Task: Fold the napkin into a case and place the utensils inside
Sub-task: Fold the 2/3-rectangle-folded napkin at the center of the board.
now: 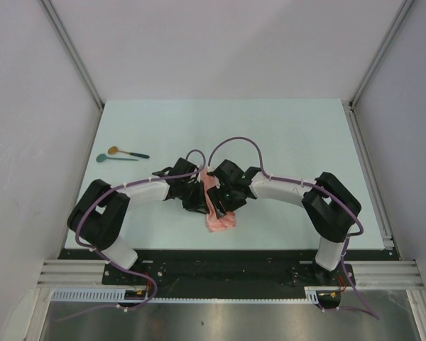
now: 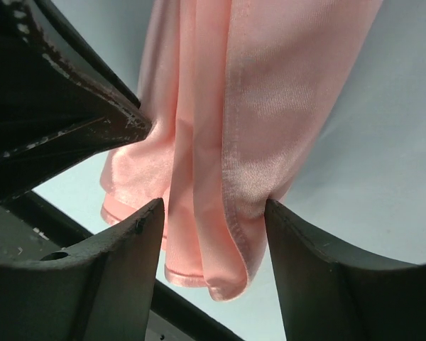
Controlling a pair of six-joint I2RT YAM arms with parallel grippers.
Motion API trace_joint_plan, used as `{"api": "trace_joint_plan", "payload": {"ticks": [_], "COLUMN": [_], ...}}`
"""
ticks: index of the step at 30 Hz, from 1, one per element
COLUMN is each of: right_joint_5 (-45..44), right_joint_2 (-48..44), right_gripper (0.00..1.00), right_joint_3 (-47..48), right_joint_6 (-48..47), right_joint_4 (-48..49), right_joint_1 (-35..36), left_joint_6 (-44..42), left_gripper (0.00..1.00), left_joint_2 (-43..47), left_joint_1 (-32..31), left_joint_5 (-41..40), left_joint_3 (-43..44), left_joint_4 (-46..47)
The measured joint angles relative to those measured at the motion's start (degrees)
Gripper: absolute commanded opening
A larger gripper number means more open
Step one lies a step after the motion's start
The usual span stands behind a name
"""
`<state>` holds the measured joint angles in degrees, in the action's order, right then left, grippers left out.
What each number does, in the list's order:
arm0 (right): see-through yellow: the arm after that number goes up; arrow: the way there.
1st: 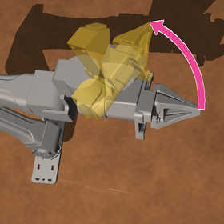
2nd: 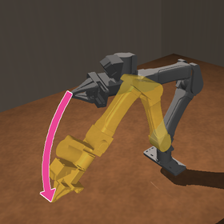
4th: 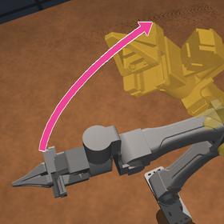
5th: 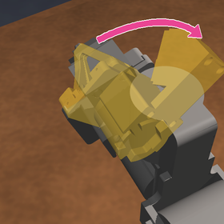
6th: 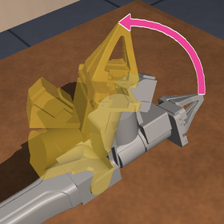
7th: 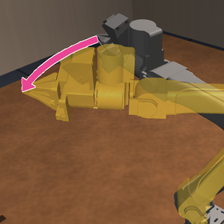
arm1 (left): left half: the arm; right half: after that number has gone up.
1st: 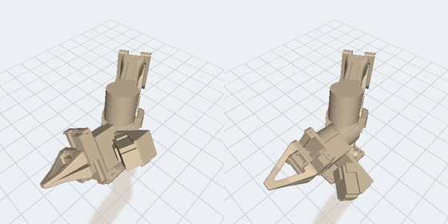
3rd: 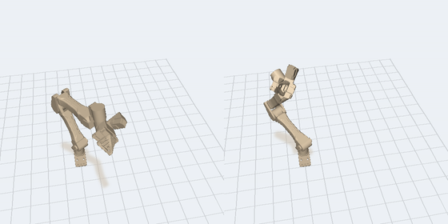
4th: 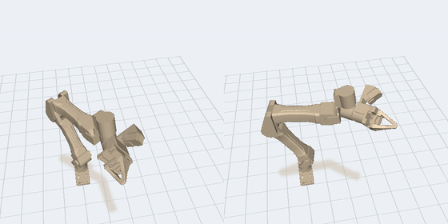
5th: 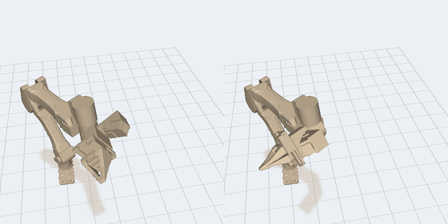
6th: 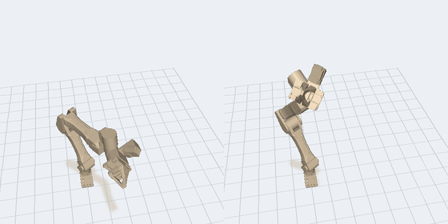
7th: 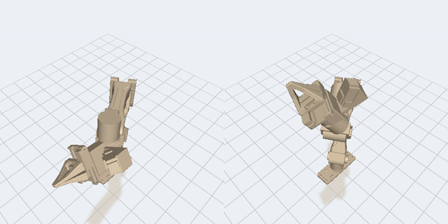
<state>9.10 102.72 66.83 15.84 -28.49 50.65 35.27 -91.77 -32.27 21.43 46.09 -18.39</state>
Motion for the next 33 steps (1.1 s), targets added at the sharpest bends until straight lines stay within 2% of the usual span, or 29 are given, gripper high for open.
{"api": "trace_joint_plan", "payload": {"ticks": [6,9,13,17,27,33], "right_joint_5": [-4.15,-6.21,-8.28,-8.79,-5.33,-0.15], "right_joint_2": [1.68,2.25,2.32,2.40,3.54,5.03], "right_gripper": [0.62,0.53,0.35,0.25,0.23,0.28], "right_joint_3": [2.12,3.32,4.17,5.09,7.26,6.75], "right_joint_6": [0.04,0.09,0.55,1.03,3.98,9.03], "right_joint_4": [-2.69,-4.09,-5.07,-5.79,-5.86,-1.88], "right_joint_1": [1.95,3.08,4.04,4.13,4.13,3.43], "left_joint_6": [0.94,1.25,1.86,2.29,2.43,2.49], "left_gripper": [0.13,0.11,0.09,0.09,0.07,0.09], "left_joint_2": [0.00,0.00,0.00,0.00,0.00,0.07], "left_joint_1": [-0.09,-0.09,-0.09,-0.09,-0.09,-0.09], "left_joint_5": [0.00,0.04,0.28,0.44,0.87,1.27], "left_joint_3": [-1.36,-1.57,-2.14,-2.29,-2.60,-2.99], "left_joint_4": [1.36,1.66,2.49,2.93,3.37,3.87]}}
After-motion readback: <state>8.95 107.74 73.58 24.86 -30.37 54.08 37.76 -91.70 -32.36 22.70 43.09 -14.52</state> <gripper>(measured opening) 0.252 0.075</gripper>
